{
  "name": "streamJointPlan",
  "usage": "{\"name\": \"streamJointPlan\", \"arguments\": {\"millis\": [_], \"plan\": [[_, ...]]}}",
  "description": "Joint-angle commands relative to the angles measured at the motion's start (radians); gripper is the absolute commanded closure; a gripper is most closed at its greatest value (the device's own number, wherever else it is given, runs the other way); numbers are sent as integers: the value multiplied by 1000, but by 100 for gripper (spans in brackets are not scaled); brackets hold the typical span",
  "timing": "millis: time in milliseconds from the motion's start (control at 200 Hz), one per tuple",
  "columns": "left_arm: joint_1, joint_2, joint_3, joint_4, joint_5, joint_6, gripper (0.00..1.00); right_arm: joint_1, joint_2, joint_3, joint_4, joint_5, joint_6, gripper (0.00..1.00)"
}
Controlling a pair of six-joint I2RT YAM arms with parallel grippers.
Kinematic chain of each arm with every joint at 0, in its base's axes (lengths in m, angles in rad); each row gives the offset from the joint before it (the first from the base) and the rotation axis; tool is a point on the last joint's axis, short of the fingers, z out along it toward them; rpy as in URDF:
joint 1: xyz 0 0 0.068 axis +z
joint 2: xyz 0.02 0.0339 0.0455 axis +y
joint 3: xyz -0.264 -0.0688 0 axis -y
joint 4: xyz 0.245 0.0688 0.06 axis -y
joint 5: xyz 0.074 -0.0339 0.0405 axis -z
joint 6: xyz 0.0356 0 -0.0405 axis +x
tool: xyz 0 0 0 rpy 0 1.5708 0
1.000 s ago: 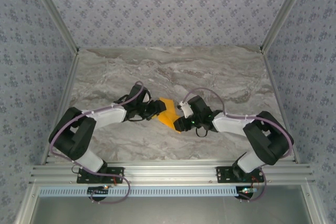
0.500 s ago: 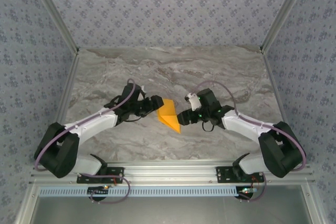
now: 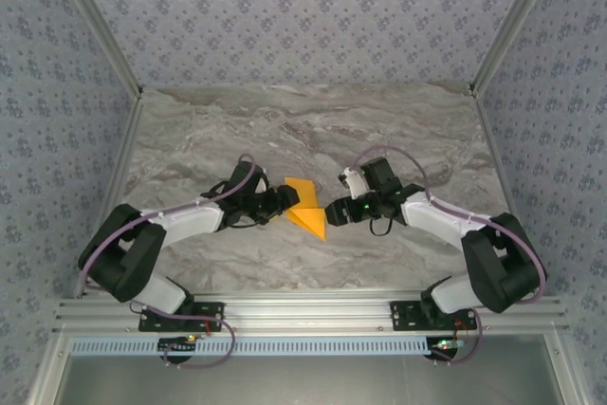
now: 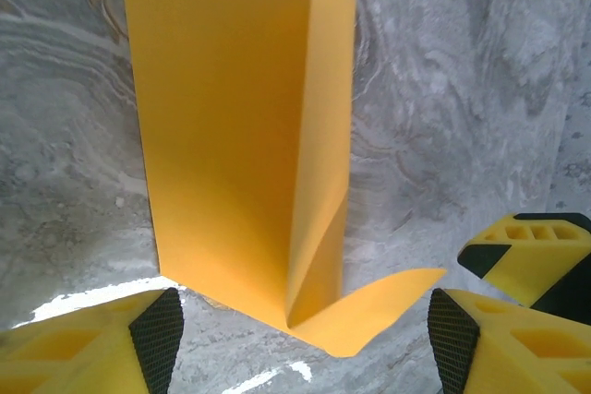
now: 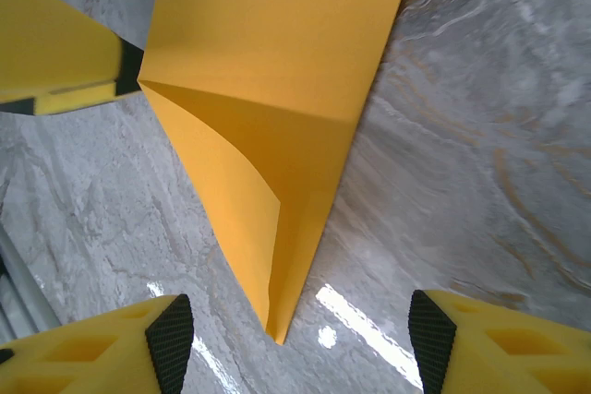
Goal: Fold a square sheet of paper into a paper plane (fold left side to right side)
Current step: Third fold the triangle at the center of the table.
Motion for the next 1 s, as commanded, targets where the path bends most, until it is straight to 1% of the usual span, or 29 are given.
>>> {"name": "streamJointPlan", "arguments": {"millis": [0,125,190,315,450,530,665,754,809,929,994], "plan": [[-20,40,44,54,27,-14,27,6,42,1,54,-76,19,33],[-30,91,78,62,35,-19,27,16,83,14,49,-58,0,33],[-34,114,95,70,42,-22,28,23,106,19,57,-56,-6,35],[-41,136,109,81,46,-27,29,40,148,33,79,-59,-3,41],[-43,127,105,67,39,-22,29,45,180,50,99,-54,0,51],[-43,99,105,5,1,4,29,44,203,67,84,-39,-6,53],[-40,12,110,-163,-86,75,29,44,226,79,72,-20,-5,56],[-38,-44,114,-235,-106,113,30,45,229,80,70,-15,-7,57],[-40,-69,109,-242,-93,124,35,45,229,81,70,-10,-8,56],[-52,-73,102,-190,-9,133,57,45,233,83,66,-5,-10,57],[-69,-52,103,-135,43,127,64,45,237,85,66,-7,-10,57]]}}
